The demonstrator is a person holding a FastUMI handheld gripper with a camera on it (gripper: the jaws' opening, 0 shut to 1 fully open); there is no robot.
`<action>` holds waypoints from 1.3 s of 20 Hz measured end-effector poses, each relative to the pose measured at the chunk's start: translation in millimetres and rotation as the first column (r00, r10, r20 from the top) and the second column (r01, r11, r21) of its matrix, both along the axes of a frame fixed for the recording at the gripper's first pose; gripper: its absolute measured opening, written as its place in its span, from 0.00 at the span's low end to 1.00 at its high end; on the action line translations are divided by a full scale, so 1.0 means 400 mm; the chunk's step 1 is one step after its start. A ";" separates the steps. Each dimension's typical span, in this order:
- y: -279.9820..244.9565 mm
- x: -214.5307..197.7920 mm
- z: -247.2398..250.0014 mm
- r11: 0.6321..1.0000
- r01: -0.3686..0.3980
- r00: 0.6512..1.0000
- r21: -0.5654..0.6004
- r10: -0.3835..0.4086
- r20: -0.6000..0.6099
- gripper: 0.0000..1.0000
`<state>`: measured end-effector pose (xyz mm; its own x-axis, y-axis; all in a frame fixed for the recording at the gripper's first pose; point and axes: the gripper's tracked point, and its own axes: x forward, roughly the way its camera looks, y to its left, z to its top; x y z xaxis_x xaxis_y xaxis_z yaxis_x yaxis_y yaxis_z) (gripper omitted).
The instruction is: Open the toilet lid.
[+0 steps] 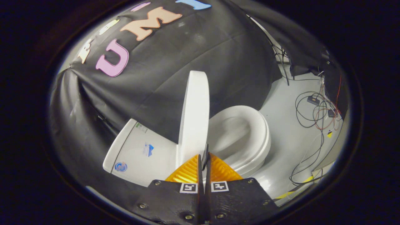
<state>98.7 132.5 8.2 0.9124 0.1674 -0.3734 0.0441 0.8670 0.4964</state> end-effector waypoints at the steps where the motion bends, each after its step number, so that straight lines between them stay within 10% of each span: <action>1: 0.005 -0.002 0.000 1.000 -0.002 1.000 -0.006 0.002 -0.001 0.01; 26: 0.133 -0.036 0.112 0.913 0.001 0.990 -0.407 0.055 0.126 0.04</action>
